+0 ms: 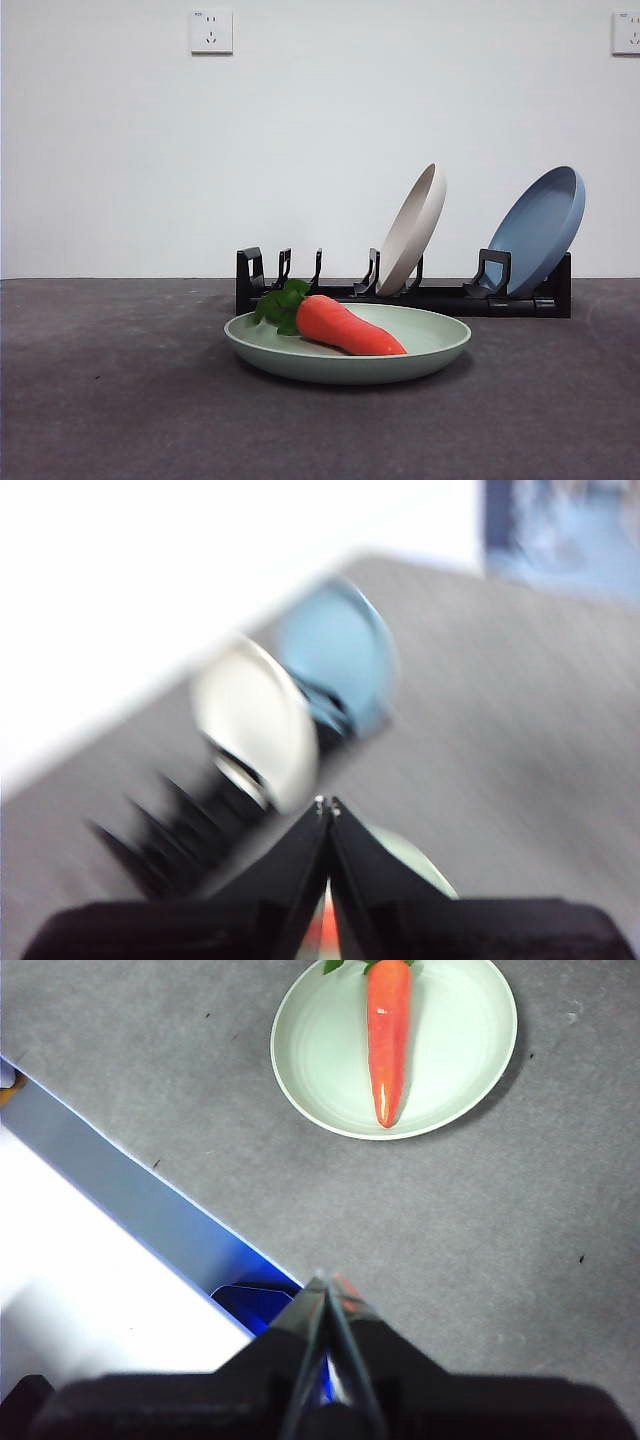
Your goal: Take the green plate from the plate rack,put the plate on the table,take the carrot from the table,put the carrot in the plate
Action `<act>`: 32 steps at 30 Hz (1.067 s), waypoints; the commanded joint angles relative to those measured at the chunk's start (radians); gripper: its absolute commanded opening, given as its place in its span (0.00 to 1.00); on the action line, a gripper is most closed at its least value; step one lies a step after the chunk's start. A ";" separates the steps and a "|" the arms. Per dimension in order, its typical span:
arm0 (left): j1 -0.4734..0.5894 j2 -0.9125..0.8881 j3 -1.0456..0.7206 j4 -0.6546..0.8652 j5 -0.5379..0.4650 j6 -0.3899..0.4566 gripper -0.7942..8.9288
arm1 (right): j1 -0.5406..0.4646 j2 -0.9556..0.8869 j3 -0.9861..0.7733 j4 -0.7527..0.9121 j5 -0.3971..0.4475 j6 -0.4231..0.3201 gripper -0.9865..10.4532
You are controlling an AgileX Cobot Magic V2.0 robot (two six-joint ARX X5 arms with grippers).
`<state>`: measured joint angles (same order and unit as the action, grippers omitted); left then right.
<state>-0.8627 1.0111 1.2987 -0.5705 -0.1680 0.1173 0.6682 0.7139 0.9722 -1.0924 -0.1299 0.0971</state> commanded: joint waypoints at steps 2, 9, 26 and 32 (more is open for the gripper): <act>0.167 -0.057 -0.047 0.167 0.083 0.061 0.08 | 0.002 -0.001 -0.003 0.006 0.002 0.000 0.09; 0.457 -0.264 -0.281 0.413 0.253 0.063 0.08 | 0.002 -0.001 -0.003 0.006 0.002 0.000 0.09; 0.856 -0.798 -1.036 0.650 0.249 0.037 0.08 | 0.002 -0.001 -0.003 0.006 0.002 0.000 0.09; 0.893 -0.888 -1.168 0.644 0.250 0.007 0.08 | 0.002 -0.001 -0.003 0.006 0.002 0.000 0.09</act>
<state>0.0261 0.1280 0.1463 0.0696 0.0788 0.1436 0.6682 0.7139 0.9722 -1.0924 -0.1299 0.0971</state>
